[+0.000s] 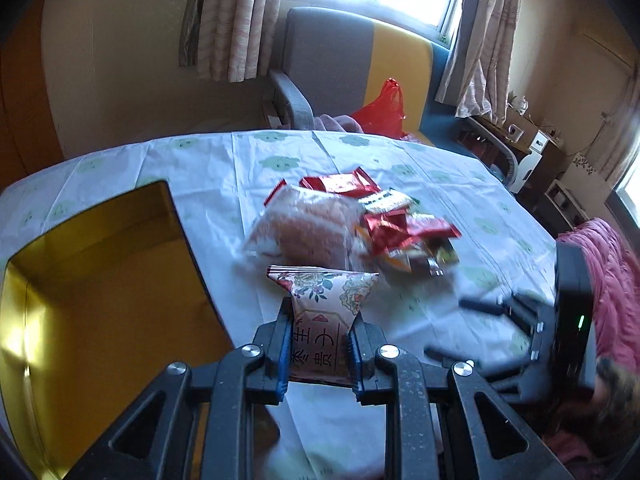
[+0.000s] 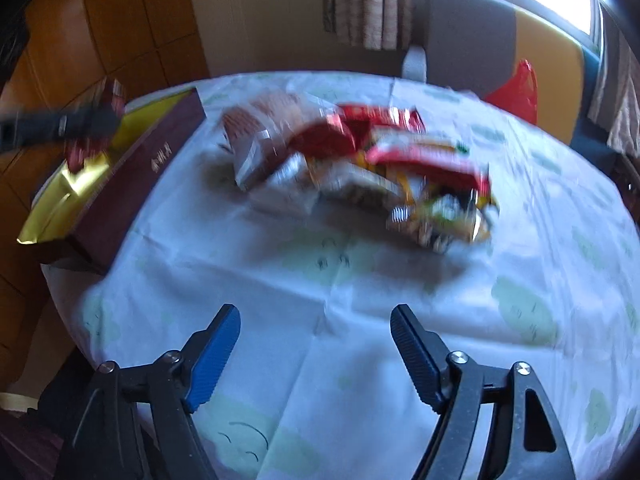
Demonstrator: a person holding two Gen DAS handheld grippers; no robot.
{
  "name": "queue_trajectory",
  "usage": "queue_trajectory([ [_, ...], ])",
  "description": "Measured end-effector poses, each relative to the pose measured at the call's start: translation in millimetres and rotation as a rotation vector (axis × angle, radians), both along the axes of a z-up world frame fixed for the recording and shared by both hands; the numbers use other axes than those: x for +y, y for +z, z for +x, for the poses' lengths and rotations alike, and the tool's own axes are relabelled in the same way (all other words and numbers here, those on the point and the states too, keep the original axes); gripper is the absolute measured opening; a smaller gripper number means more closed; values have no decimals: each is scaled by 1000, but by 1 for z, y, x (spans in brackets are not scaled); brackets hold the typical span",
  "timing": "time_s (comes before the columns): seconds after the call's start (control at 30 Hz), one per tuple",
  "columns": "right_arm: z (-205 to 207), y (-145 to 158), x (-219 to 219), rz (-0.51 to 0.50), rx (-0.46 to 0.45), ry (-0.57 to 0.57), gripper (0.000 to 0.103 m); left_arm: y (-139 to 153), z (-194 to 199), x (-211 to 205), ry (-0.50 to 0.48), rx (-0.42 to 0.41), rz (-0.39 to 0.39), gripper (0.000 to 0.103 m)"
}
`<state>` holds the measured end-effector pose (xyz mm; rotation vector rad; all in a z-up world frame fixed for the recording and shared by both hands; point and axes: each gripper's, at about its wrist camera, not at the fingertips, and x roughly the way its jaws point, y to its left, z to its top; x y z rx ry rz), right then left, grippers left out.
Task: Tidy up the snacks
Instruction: 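Lift the floral packet with the left gripper while the right gripper grasps the clear bread bag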
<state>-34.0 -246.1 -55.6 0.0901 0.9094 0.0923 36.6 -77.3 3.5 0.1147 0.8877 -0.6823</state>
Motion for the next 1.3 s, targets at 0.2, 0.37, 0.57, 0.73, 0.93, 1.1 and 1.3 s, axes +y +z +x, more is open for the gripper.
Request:
queue_trajectory([
  [0.2, 28, 36, 20, -77, -78, 126, 79, -4, -30, 9, -21, -28, 5, 23],
  [0.37, 75, 53, 43, -209, -104, 258, 80, -5, -41, 22, -13, -18, -32, 23],
  [0.57, 144, 49, 67, -292, -22, 394, 85, -6, -46, 34, -7, -8, -57, 23],
  [0.73, 183, 20, 83, -377, 90, 463, 86, -5, -47, 39, -7, -19, -59, 23],
  [0.93, 195, -8, 91, -397, 133, 425, 73, -9, -44, 41, 3, 3, -61, 23],
  [1.1, 175, 5, 97, -372, 52, 395, 72, -10, -45, 39, 5, 5, -60, 23],
  [1.3, 139, 41, 89, -192, -22, 333, 72, -4, -50, 40, 31, -20, -51, 23],
])
